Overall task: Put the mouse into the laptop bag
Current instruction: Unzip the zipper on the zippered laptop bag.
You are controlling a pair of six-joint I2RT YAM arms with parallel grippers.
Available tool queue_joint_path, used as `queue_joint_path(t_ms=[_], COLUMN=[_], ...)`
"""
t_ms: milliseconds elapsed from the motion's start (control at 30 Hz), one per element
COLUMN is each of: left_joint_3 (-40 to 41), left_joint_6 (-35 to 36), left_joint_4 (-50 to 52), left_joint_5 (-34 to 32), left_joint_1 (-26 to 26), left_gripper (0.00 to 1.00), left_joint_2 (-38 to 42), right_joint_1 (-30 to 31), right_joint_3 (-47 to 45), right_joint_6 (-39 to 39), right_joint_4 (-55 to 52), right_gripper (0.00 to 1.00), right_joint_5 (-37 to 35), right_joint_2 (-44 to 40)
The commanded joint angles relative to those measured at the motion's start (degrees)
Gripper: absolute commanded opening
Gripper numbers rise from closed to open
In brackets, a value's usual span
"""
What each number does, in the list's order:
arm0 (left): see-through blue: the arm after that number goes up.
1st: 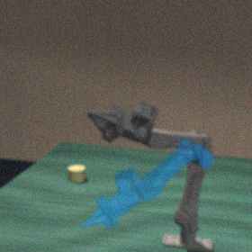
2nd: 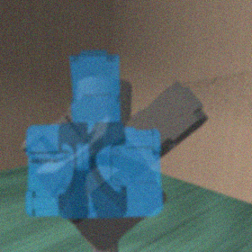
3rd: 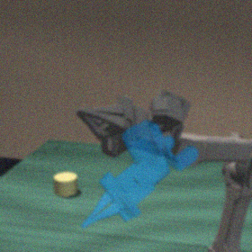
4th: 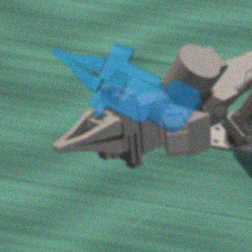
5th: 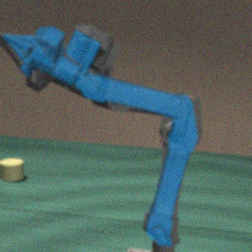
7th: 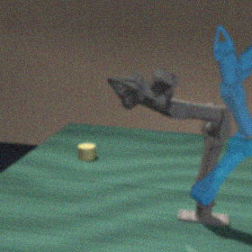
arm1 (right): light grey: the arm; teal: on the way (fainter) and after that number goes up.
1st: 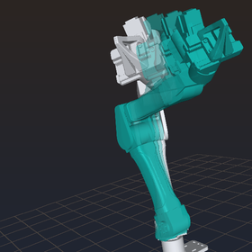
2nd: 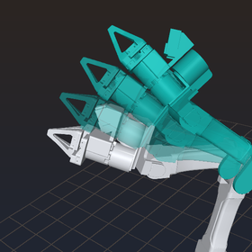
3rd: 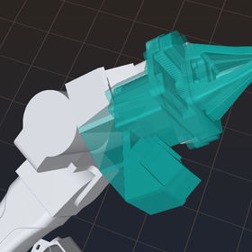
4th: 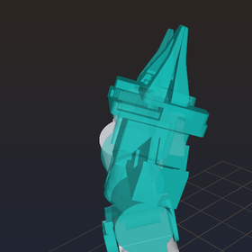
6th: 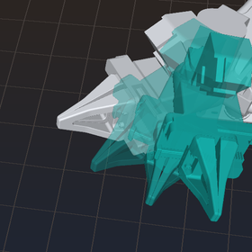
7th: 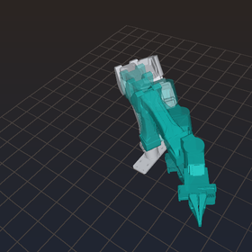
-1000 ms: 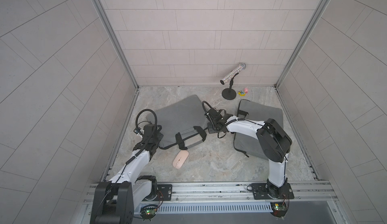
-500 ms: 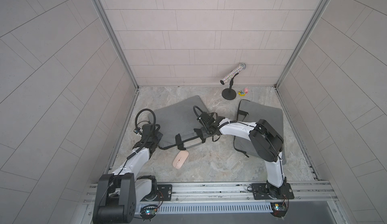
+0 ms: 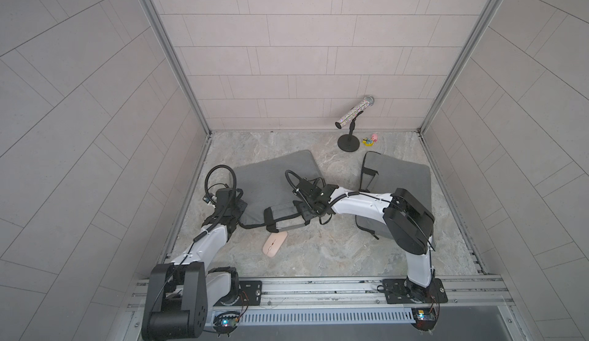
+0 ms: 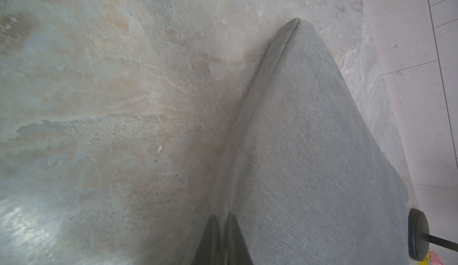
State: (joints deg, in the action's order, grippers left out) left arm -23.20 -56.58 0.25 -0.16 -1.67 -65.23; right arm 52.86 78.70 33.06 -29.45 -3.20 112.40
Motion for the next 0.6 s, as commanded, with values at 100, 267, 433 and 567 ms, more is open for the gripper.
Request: queue_joint_path(t_ms=[100,267,433,567], left_joint_3=[0.26,0.43,0.70,1.11], left_joint_6=[-0.18,-0.19,-0.32,0.15], left_joint_4=[-4.09,-3.80,-1.75,1.12], left_joint_5=[6.92,5.80,3.17,3.68], left_joint_1=[0.89,0.94,-1.56,-4.98], left_gripper=[0.00,0.00,0.00,0.00], left_joint_2=[-1.05,-0.10,3.61,8.31], right_joint_1=[6.29,2.69,-6.02,-11.09], right_joint_3=[6.54,4.94,8.12,12.95], right_joint_6=[-0.48,0.37,-2.00,-3.83], right_joint_4=[0.89,0.74,-0.67,-2.29], right_gripper=[0.00,0.00,0.00,0.00], right_joint_5=[6.34,3.33,0.67,-1.32], right_joint_2=[2.44,1.57,3.89,8.12])
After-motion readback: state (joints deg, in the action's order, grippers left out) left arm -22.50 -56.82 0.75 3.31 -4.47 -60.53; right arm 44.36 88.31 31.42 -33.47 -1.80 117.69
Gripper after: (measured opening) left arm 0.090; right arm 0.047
